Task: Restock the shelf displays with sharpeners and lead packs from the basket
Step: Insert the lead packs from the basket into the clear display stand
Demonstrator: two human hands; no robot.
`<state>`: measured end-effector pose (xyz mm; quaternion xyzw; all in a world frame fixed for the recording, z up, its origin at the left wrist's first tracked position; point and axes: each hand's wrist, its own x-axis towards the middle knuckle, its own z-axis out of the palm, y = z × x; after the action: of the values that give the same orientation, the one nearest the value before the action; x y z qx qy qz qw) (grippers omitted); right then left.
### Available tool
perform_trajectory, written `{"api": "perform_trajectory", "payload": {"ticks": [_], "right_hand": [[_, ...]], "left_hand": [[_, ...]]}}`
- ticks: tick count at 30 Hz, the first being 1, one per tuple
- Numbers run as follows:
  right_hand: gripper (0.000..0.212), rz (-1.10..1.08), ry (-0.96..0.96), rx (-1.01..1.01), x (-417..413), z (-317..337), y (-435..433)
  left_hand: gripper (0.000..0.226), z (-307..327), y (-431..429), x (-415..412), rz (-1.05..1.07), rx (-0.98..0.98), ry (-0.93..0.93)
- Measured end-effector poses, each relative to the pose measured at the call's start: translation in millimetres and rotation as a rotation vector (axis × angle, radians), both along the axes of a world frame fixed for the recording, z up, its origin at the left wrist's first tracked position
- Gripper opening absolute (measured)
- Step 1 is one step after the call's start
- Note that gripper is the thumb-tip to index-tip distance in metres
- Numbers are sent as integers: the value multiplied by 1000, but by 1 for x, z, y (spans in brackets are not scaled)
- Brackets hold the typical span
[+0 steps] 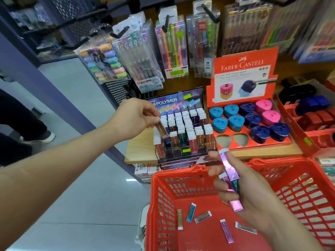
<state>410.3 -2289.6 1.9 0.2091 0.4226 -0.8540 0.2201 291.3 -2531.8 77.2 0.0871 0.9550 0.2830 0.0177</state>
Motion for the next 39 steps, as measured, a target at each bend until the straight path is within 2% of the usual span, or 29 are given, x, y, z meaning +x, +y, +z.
{"api": "perform_trajectory", "payload": {"ticks": [5,12,20,23,25,26,29,30,32,36,39], "right_hand": [[38,-1,-27,-31,0,-7,1],[38,10,-16,-67,-1,-2,2],[36,48,51,-31,3,3,-1],[26,57,79,-43,5,4,-1],[24,61,101,4,6,5,-1],[25,56,110,35,6,6,-1],[34,54,135,132,7,10,-4],[34,58,145,154,7,12,-5],[31,66,163,183,8,14,-7],[30,107,225,254,9,17,-9],[27,134,257,274,9,16,-11]], "left_hand": [[7,-7,16,-1,-56,-48,26],[11,-27,25,4,-233,-348,119],[15,-45,30,9,-343,-445,214],[14,-43,33,10,-359,-493,224],[13,-34,39,13,-273,-401,178],[13,-25,44,16,-213,-273,71],[20,-3,63,31,-168,210,-512],[21,0,67,37,-193,297,-624],[17,-1,71,45,-218,381,-677],[6,-5,69,46,-117,475,-652],[12,-6,68,45,-144,483,-676]]}}
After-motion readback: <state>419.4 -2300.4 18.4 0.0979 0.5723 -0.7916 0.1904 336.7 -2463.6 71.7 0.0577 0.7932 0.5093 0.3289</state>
